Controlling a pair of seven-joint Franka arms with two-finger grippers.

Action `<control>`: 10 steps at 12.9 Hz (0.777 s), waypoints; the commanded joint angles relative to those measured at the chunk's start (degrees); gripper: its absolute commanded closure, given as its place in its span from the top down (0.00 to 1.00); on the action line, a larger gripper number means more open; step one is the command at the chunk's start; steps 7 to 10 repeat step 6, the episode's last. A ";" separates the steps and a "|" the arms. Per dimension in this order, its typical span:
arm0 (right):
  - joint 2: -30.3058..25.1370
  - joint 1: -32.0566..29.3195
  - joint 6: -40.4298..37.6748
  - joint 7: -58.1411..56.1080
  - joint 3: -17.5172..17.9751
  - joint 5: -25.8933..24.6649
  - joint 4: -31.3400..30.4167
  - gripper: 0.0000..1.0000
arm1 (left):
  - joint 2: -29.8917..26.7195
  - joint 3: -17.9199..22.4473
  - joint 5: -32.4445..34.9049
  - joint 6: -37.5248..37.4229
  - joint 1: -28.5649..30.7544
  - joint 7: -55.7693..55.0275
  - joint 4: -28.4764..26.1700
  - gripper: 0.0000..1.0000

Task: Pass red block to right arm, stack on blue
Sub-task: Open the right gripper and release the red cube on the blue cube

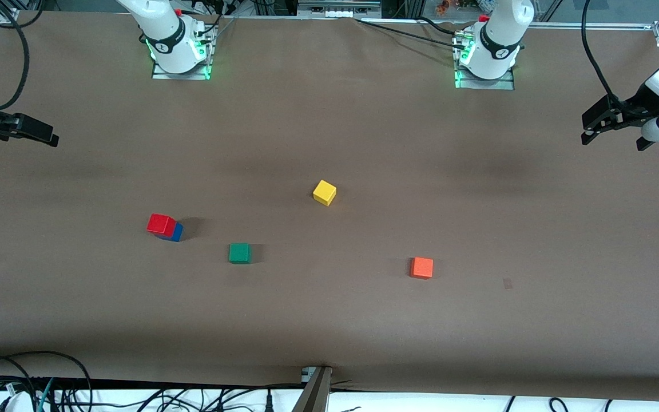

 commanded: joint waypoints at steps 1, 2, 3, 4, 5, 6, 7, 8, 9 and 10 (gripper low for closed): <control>-3.81 -1.73 4.18 0.26 1.51 0.29 -5.55 1.00 | 0.79 0.21 -1.01 -1.12 -0.09 -0.11 1.65 1.00; -3.64 -1.56 3.66 0.09 1.51 0.64 -5.72 1.00 | 0.87 0.21 -1.01 -1.12 -0.09 -0.11 1.57 1.00; -3.38 -1.47 3.04 -0.44 1.51 0.64 -5.46 1.00 | 0.87 0.39 -1.01 -1.12 0.00 -0.11 1.57 1.00; -2.24 -1.12 2.69 -0.27 1.60 0.29 -4.15 1.00 | 0.96 0.39 -1.01 -1.12 0.61 -0.11 1.57 1.00; -1.45 -0.59 2.60 -0.09 1.60 0.29 -3.09 1.00 | 1.05 0.39 -1.01 -1.21 1.22 -0.11 1.48 1.00; -1.44 -0.41 2.77 0.61 1.60 0.47 -3.17 1.00 | 1.40 0.39 -1.01 -1.21 1.58 -0.11 1.48 1.00; -1.44 -0.41 2.77 0.61 1.60 0.47 -3.17 1.00 | 1.40 0.39 -1.01 -1.21 1.58 -0.11 1.48 1.00; -1.44 -0.41 2.77 0.61 1.60 0.47 -3.17 1.00 | 1.40 0.39 -1.01 -1.21 1.58 -0.11 1.48 1.00; -1.44 -0.41 2.77 0.61 1.60 0.47 -3.17 1.00 | 1.40 0.39 -1.01 -1.21 1.58 -0.11 1.48 1.00; -1.44 -0.41 2.77 0.61 1.60 0.47 -3.17 1.00 | 1.40 0.39 -1.01 -1.21 1.58 -0.11 1.48 1.00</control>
